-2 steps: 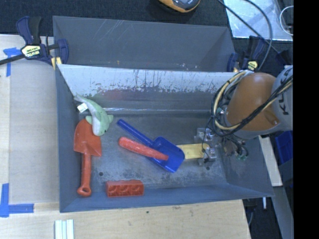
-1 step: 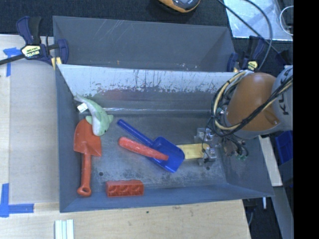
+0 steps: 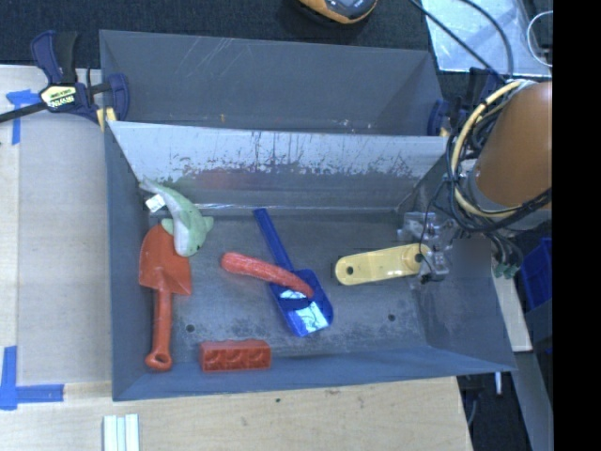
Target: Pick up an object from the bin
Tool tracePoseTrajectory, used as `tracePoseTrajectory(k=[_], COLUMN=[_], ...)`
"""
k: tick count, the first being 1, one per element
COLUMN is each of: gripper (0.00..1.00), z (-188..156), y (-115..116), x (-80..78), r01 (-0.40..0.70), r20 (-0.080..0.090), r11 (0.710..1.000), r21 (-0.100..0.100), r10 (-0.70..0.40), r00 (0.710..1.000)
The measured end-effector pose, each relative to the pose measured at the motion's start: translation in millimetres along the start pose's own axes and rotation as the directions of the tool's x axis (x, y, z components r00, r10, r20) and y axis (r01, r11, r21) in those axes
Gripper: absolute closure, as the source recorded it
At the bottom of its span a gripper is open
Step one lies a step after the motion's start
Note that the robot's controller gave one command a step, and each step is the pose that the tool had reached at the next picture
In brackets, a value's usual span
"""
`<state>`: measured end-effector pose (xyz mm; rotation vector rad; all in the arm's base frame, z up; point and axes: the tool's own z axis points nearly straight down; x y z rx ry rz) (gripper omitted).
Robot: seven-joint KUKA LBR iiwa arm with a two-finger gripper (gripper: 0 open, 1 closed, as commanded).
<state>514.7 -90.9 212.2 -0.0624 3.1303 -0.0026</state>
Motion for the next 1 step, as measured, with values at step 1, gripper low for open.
tracePoseTrajectory(k=[1], gripper=[1.0], z=[0.0], y=[0.0], x=[0.0], r01=[0.0], r20=[0.0], r11=[1.0], r21=[0.0], r10=[0.0], r00=[1.0])
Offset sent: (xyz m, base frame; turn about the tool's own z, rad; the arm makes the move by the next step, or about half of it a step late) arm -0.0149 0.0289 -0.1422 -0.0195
